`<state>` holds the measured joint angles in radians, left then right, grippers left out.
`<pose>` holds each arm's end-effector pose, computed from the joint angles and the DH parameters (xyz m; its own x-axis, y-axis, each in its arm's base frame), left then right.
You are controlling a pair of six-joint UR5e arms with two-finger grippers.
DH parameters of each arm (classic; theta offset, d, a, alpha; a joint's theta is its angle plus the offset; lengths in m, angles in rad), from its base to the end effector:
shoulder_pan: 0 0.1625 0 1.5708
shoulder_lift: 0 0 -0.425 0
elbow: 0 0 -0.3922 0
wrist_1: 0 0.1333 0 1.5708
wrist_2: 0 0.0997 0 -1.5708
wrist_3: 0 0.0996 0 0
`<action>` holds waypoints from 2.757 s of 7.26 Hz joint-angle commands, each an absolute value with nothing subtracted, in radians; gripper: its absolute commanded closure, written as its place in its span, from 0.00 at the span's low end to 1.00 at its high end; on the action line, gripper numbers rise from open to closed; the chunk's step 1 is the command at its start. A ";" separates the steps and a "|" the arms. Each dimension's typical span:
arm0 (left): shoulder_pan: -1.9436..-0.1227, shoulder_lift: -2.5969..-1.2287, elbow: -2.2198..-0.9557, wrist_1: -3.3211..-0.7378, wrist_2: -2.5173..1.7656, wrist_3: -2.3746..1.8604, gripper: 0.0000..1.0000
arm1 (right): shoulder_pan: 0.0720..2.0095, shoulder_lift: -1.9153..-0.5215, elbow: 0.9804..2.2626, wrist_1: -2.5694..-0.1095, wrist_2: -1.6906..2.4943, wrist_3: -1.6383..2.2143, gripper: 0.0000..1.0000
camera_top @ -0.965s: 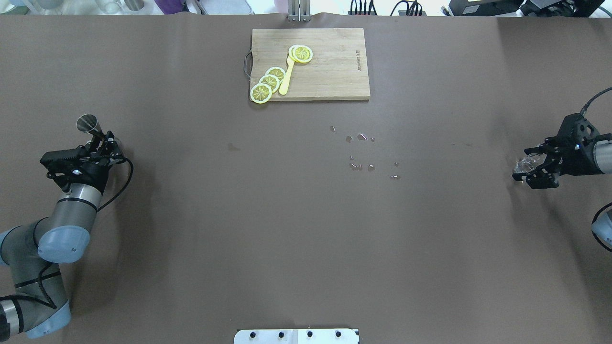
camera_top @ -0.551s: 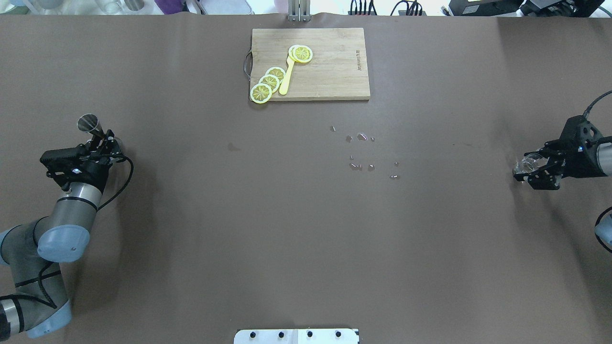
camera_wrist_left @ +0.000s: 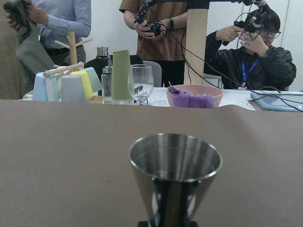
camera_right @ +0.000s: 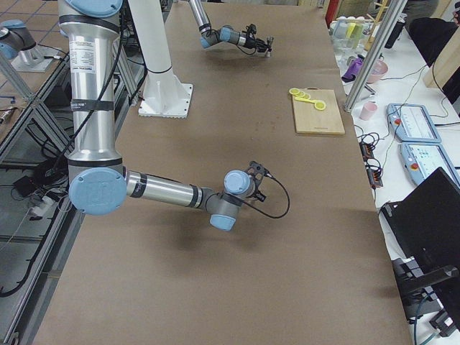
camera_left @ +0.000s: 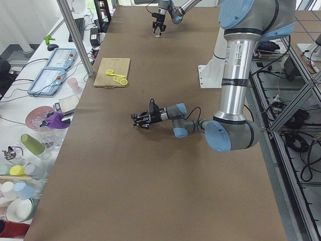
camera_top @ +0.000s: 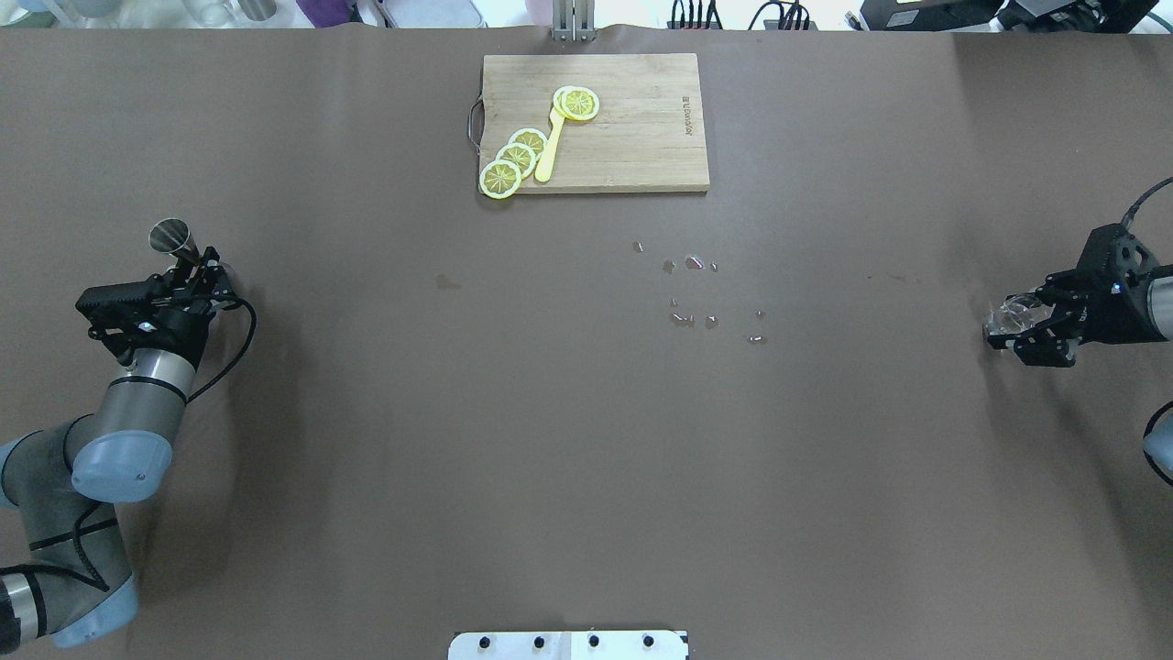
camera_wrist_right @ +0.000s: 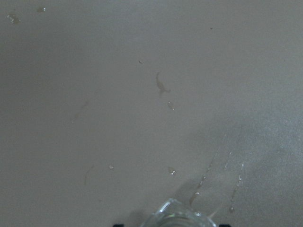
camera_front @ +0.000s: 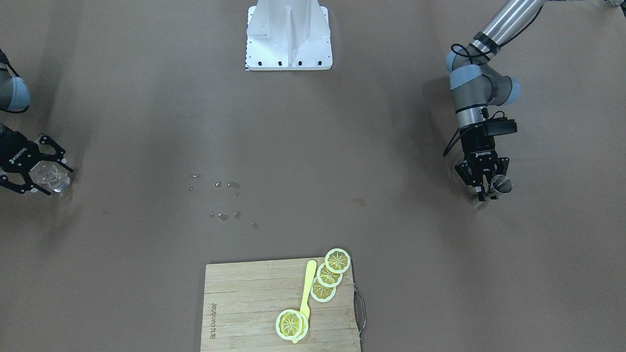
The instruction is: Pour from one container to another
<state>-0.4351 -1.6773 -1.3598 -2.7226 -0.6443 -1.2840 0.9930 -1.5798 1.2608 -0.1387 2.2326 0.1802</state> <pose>0.3971 -0.4194 0.5696 0.6841 -0.1306 -0.7176 0.7169 0.3021 0.6284 -0.2035 -0.4441 0.6558 0.3972 -0.8119 0.4279 0.1730 0.5241 0.8339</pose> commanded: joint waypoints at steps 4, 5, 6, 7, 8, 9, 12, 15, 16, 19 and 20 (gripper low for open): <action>-0.437 -1.678 -1.362 -2.723 -0.644 -1.282 0.71 | 0.994 -1.588 1.250 -0.080 2.235 0.172 0.89; -0.437 -1.678 -1.365 -2.724 -0.644 -1.281 0.75 | 0.994 -1.589 1.253 -0.078 2.237 0.172 0.96; -0.439 -1.678 -1.368 -2.723 -0.644 -1.279 0.77 | 0.994 -1.589 1.261 -0.078 2.241 0.172 1.00; -0.439 -1.678 -1.387 -2.718 -0.644 -1.278 0.78 | 0.997 -1.589 1.264 -0.077 2.249 0.172 1.00; -0.440 -1.678 -1.402 -2.714 -0.644 -1.266 0.81 | 0.999 -1.603 1.305 -0.089 2.256 0.172 1.00; -0.442 -1.678 -1.428 -2.714 -0.644 -1.231 0.82 | 1.011 -1.608 1.330 -0.094 2.263 0.173 1.00; -0.440 -1.678 -1.515 -2.715 -0.655 -1.221 0.98 | 1.014 -1.589 1.388 -0.124 2.301 0.175 1.00; -0.437 -1.692 -1.592 -2.714 -0.809 -1.221 1.00 | 0.970 -1.511 1.631 -0.482 2.298 0.169 1.00; -0.439 -1.692 -1.632 -2.714 -0.868 -1.221 1.00 | 0.941 -1.470 1.673 -0.576 2.284 0.169 1.00; -0.434 -1.756 -1.644 -2.717 -0.926 -1.075 1.00 | 0.885 -1.395 1.674 -0.612 2.244 0.144 1.00; -0.434 -1.788 -1.640 -2.717 -0.931 -0.975 1.00 | 0.879 -1.369 1.674 -0.636 2.228 0.120 1.00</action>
<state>-0.4351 -1.7541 -1.6426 -2.7162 -0.9235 -1.0788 0.8903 -1.3976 1.6726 -0.6100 2.2451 0.1446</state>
